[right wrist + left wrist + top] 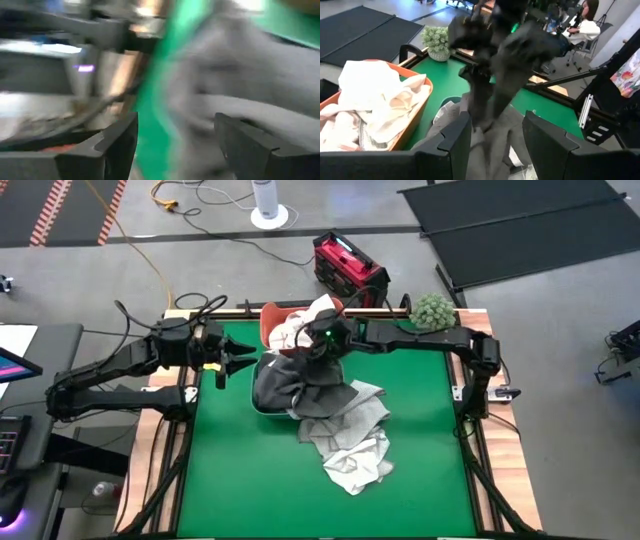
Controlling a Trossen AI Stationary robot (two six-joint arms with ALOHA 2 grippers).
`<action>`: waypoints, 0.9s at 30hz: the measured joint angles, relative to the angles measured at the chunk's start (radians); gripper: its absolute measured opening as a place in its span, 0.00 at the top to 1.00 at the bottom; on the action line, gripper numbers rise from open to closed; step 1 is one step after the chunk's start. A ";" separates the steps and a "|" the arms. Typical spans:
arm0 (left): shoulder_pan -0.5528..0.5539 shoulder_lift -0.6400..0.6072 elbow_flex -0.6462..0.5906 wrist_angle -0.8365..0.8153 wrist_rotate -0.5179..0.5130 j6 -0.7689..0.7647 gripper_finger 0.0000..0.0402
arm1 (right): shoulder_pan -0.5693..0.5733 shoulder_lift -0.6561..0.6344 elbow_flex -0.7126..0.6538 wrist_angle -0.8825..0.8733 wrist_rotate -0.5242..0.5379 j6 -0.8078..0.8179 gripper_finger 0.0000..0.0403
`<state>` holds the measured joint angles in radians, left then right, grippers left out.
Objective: Sort towels by color in basket
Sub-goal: Put the gray towel into the green bin
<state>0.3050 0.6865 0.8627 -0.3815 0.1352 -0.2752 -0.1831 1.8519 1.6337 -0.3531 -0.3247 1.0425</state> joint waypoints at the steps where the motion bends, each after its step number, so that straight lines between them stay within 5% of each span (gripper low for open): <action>1: 0.000 0.000 0.000 -0.006 0.000 0.001 0.58 | 0.002 0.000 0.001 0.051 -0.029 0.002 0.29; 5: 0.000 0.000 0.000 -0.036 0.000 0.000 0.58 | 0.021 0.000 0.001 0.253 -0.128 0.030 0.29; 12: 0.000 0.000 0.000 -0.056 -0.006 0.001 0.58 | 0.054 0.000 -0.043 0.416 -0.096 0.009 0.29; 22: 0.000 0.000 0.000 -0.053 -0.009 0.000 0.58 | 0.059 0.067 -0.291 0.798 -0.096 0.223 0.29; 27: -0.001 -0.013 -0.001 -0.054 -0.009 -0.019 0.58 | 0.063 0.162 -0.335 0.822 -0.085 0.313 0.29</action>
<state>0.3038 0.6738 0.8616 -0.4356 0.1261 -0.2942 -0.1201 2.0140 1.2983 0.4692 -0.4097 1.3559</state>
